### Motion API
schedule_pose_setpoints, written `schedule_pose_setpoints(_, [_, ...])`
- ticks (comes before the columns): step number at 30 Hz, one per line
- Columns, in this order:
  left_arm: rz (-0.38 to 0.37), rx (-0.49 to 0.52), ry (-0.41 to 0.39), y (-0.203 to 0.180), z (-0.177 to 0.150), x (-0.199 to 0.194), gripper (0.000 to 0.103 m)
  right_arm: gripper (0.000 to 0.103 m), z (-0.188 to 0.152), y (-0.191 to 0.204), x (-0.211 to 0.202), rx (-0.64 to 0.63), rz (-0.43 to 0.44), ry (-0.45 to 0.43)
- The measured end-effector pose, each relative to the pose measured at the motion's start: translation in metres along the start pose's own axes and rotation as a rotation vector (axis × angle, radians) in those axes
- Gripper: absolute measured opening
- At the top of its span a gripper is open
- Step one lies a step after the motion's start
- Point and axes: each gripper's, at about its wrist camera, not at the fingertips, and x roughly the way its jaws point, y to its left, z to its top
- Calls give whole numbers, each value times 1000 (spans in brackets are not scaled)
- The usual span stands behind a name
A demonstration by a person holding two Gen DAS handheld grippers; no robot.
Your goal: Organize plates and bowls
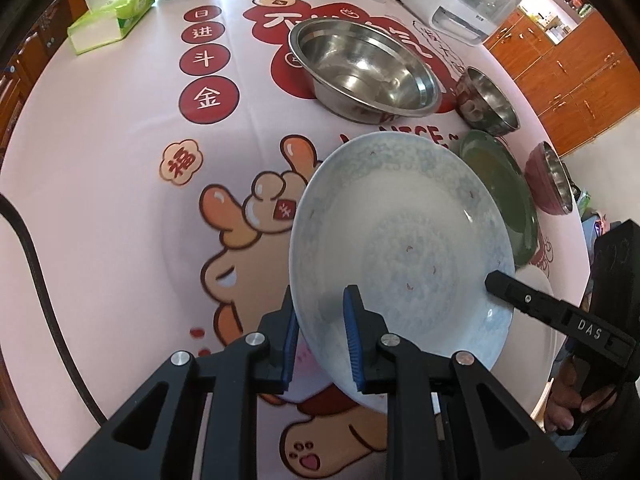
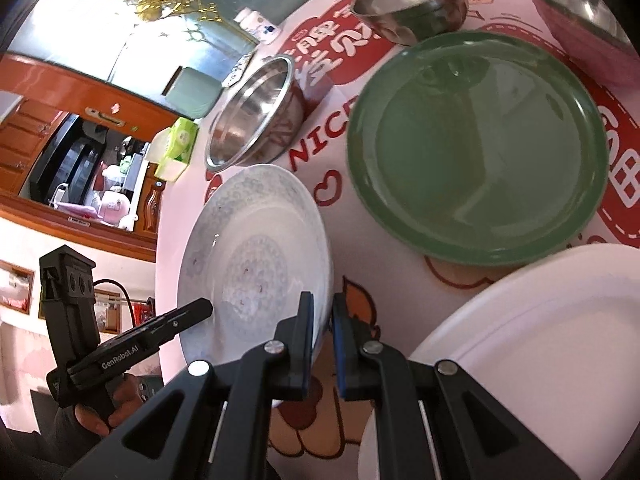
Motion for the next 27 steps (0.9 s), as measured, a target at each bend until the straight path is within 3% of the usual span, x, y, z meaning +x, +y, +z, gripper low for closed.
schedule_pose_setpoints(12, [-42,-27,-69,-7,-40,-39,20,9,-28,15,-34,-91,-5,-49])
schedule_pose_setpoints(27, [-100,85,-147,-53,-80,-73,20,9,-79,-1,-87,-83,-19,-135])
